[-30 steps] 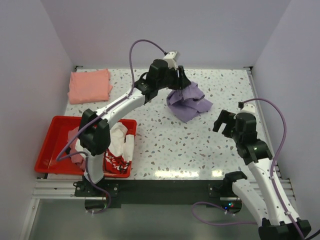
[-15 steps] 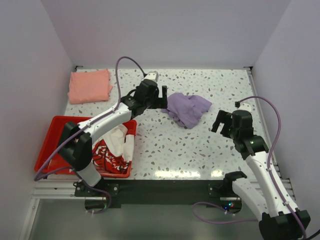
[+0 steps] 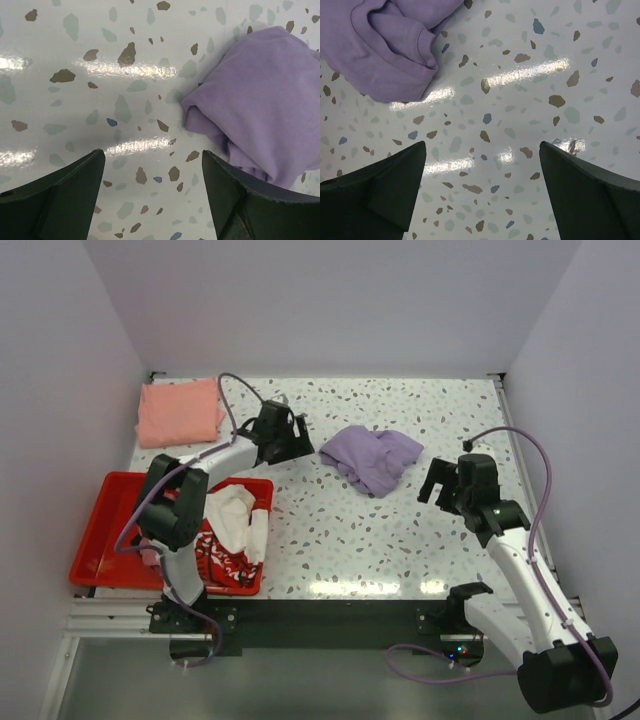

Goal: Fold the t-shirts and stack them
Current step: Flatten the tshirt out

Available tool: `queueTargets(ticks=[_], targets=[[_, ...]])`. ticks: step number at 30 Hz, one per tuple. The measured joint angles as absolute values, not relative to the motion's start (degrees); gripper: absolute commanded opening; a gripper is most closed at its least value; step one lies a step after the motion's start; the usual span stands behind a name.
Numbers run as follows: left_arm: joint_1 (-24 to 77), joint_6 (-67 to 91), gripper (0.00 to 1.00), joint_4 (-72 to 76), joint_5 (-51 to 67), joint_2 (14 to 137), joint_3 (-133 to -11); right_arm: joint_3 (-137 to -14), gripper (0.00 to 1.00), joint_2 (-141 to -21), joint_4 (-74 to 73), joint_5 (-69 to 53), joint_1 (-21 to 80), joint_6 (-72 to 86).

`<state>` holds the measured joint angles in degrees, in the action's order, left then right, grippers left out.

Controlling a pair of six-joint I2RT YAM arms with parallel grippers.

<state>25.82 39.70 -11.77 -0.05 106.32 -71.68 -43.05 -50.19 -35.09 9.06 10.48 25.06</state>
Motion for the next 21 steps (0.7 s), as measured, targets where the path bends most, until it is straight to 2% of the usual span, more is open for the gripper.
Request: queueTargets(ticks=[11, 20, 21], targets=[[26.50, 39.99, 0.71, -8.60, 6.72, 118.41, -83.44, -43.05, 0.99, -50.22, -35.14, 10.94, 10.48, 24.62], [27.09, 39.99, 0.50, -8.64, 9.21, 123.87, -86.19, -43.05, 0.99, -50.70, -35.11, 11.66, 10.48, 24.43], [27.22, 39.97, 0.40, -8.69, 9.34, 124.05, -86.52, -43.05, 0.99, -50.98, -35.14, 11.70, 10.50, 24.45]])
